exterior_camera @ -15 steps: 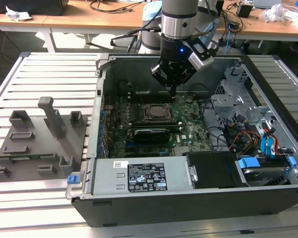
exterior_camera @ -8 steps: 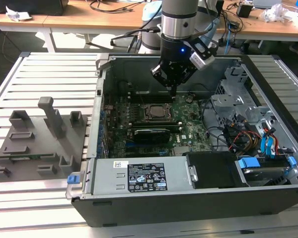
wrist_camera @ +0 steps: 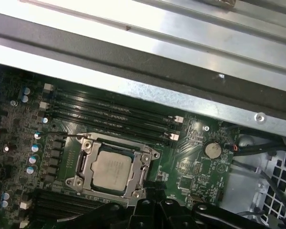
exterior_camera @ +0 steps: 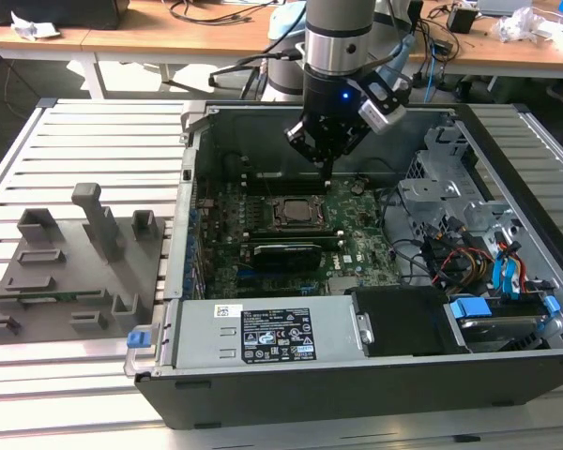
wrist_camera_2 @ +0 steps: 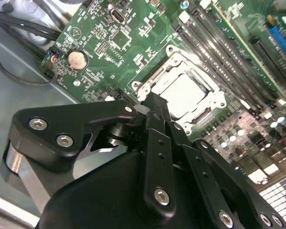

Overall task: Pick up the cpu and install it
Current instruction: 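Install the first cpu locking lever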

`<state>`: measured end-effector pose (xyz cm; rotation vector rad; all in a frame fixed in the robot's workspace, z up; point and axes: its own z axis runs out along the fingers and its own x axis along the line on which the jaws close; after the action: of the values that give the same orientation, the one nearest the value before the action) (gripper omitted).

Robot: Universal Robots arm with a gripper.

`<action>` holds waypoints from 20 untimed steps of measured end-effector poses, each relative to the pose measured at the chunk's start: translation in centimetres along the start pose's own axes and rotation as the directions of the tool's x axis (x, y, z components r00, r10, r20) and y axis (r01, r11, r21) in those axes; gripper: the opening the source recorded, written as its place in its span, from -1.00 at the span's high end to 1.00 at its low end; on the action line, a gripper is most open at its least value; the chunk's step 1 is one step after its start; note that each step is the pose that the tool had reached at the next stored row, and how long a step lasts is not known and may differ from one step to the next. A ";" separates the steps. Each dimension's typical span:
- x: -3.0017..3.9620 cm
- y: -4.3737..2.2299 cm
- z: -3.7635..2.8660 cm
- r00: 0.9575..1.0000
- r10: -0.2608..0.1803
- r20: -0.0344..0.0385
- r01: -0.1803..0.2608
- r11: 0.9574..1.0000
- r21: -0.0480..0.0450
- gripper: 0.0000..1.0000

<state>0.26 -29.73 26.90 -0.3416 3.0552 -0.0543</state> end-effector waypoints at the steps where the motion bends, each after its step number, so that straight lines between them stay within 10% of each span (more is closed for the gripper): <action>1: 0.00 0.00 0.00 1.000 0.009 0.000 -0.009 1.000 -0.003 0.79; 5: -0.01 0.00 0.00 1.000 0.021 -0.007 -0.021 1.000 -0.006 0.79; 6: -0.07 -0.01 0.04 0.998 0.019 -0.056 -0.020 1.000 -0.015 0.79; 7: -0.10 -0.02 0.05 0.997 0.018 -0.078 -0.020 1.000 -0.020 0.79; 9: -0.12 -0.03 0.05 0.995 0.018 -0.097 -0.020 1.000 -0.024 0.79; 20: -0.12 -0.02 0.05 0.987 0.121 -0.106 -0.123 0.992 -0.012 0.79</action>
<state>0.39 -29.73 26.86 -0.1565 3.1752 -0.0384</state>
